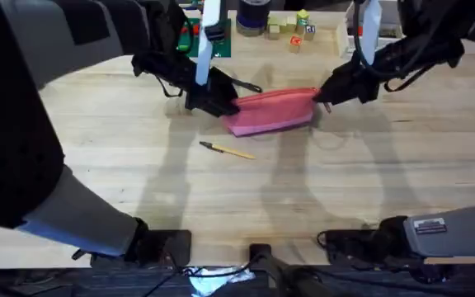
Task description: Unzip the bag, pick up the pens from the table one at a time and place them inside, then zip the bag closed.
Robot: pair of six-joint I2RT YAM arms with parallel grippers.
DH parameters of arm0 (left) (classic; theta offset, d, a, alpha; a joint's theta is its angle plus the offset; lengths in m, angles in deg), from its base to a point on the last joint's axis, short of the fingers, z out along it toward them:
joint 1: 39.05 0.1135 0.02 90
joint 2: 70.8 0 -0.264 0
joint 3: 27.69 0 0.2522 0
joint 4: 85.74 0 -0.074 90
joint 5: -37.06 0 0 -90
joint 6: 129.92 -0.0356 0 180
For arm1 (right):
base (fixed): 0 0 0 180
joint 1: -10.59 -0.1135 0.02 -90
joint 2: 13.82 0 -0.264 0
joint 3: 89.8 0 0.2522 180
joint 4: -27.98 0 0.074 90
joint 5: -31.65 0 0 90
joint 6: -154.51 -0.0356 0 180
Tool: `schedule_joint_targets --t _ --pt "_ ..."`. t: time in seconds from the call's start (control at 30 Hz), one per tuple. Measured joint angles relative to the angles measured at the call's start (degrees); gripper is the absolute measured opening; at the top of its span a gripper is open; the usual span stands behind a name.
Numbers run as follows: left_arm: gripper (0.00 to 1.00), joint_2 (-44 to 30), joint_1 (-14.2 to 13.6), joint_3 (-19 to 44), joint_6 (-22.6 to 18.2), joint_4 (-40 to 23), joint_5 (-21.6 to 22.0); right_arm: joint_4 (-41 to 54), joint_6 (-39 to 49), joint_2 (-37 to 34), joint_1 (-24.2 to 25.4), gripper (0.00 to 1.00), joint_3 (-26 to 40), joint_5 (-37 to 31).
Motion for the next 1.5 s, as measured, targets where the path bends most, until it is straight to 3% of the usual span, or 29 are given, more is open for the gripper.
schedule_joint_targets --t 1.5 --pt "0.042 0.0 -0.13 0.0 -0.02 0.24 -0.48 3.83 0.02 6.6 -0.39 0.031 4.02 -0.15"
